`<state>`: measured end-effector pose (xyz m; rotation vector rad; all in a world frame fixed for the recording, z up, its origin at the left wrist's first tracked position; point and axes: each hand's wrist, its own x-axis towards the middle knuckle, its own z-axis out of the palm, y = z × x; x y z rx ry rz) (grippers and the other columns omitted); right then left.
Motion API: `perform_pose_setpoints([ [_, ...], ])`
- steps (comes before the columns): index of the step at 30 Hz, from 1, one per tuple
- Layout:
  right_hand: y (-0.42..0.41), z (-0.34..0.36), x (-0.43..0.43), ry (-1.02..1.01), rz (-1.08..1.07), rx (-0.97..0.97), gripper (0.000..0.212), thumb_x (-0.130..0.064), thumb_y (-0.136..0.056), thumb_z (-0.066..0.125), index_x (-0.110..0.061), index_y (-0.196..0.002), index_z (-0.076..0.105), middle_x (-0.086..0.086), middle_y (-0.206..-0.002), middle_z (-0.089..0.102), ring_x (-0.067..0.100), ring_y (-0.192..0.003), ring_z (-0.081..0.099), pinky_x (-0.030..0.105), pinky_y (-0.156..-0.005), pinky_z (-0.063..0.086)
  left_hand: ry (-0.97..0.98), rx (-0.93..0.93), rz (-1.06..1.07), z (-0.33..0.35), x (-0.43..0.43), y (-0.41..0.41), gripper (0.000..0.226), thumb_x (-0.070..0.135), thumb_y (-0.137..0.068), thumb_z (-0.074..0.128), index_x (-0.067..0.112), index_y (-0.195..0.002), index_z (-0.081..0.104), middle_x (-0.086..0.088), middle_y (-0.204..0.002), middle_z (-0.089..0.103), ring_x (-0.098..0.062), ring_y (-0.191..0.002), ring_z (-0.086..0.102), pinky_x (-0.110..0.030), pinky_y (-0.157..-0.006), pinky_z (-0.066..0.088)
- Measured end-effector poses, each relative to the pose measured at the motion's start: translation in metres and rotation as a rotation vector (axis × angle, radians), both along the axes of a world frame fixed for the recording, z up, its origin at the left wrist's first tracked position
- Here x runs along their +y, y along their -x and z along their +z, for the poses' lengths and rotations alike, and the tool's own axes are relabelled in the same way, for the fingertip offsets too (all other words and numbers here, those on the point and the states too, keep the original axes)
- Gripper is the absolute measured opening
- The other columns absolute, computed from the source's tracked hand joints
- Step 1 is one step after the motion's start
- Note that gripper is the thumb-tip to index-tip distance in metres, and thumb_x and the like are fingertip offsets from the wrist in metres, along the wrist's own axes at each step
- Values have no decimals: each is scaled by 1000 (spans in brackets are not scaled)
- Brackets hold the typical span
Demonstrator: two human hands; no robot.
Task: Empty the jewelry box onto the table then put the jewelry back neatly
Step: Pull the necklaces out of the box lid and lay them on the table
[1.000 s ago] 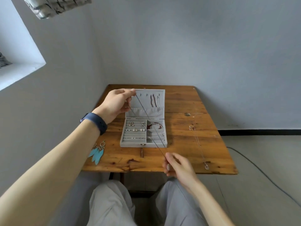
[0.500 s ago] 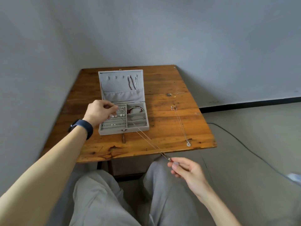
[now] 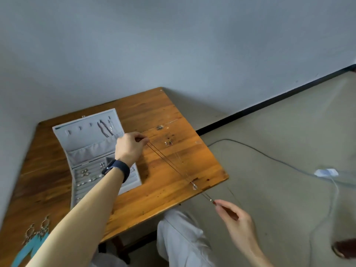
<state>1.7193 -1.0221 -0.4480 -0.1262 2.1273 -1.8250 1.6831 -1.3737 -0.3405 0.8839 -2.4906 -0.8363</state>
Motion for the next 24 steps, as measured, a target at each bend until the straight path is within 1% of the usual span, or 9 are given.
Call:
perform_pose_setpoints([
  [2, 5, -3, -4, -4, -65, 20, 30, -17, -86, 76, -48, -90, 75, -17, -88, 75, -1, -83, 69, 7, -73, 47, 32, 4, -32, -1, 6, 27, 16, 32, -90, 73, 22, -101, 75, 6, -95, 70, -13, -90, 63, -27, -84, 53],
  [4, 10, -3, -10, -15, -104, 21, 24, -25, -84, 79, -46, -93, 72, -14, -84, 75, 2, -79, 69, 10, -70, 49, 29, 10, -33, -3, 8, 51, 18, 33, -90, 73, 21, -103, 72, 1, -100, 72, -17, -92, 65, -33, -85, 55],
  [7, 19, -1, -19, -60, -95, 59, 10, -38, -84, 77, -42, -92, 72, -16, -83, 74, 2, -78, 69, 13, -69, 52, 46, -3, -19, -6, 5, 85, 22, 35, -89, 74, 18, -103, 71, -2, -100, 71, -19, -90, 63, -32, -80, 54],
  [9, 26, 1, -27, -100, -80, 110, 8, -42, -86, 74, -45, -93, 71, -21, -84, 73, -1, -79, 68, 11, -67, 50, 68, -22, -33, -9, 0, 107, 20, 33, -89, 74, 18, -102, 71, -3, -101, 72, -19, -88, 62, -32, -78, 52],
  [12, 36, 2, -39, -184, -72, 208, 7, -44, -87, 71, -45, -93, 69, -26, -85, 70, -4, -84, 65, 7, -69, 46, 88, -34, -56, -15, -6, 130, 17, 32, -90, 73, 19, -101, 71, -4, -101, 72, -19, -87, 63, -30, -74, 50],
  [14, 40, -4, -46, -250, -77, 306, 5, -40, -86, 73, -41, -90, 70, -23, -86, 69, 0, -86, 64, 10, -71, 47, 91, -46, -62, -22, -9, 142, 16, 33, -90, 73, 21, -100, 71, -3, -100, 72, -20, -89, 64, -31, -74, 51],
  [16, 43, -12, -50, -338, -94, 464, 8, -34, -86, 76, -35, -92, 72, -20, -87, 63, 3, -84, 62, 12, -71, 47, 90, -70, -69, -30, -11, 150, 14, 34, -90, 72, 22, -98, 70, -4, -98, 72, -23, -90, 65, -34, -75, 53],
  [19, 47, -27, -52, -409, -128, 644, 12, -36, -87, 75, -26, -95, 74, -12, -91, 57, 2, -82, 56, 7, -69, 44, 108, -130, -88, -45, -17, 157, 15, 37, -90, 71, 23, -96, 69, -4, -97, 71, -26, -90, 65, -38, -76, 56],
  [24, 52, -43, -55, -404, -158, 778, 20, -36, -91, 72, -20, -103, 74, -5, -96, 57, 11, -84, 56, 18, -69, 49, 92, -156, -127, -63, -24, 165, 22, 41, -89, 71, 23, -101, 73, -4, -105, 68, -22, -94, 63, -32, -73, 52],
])
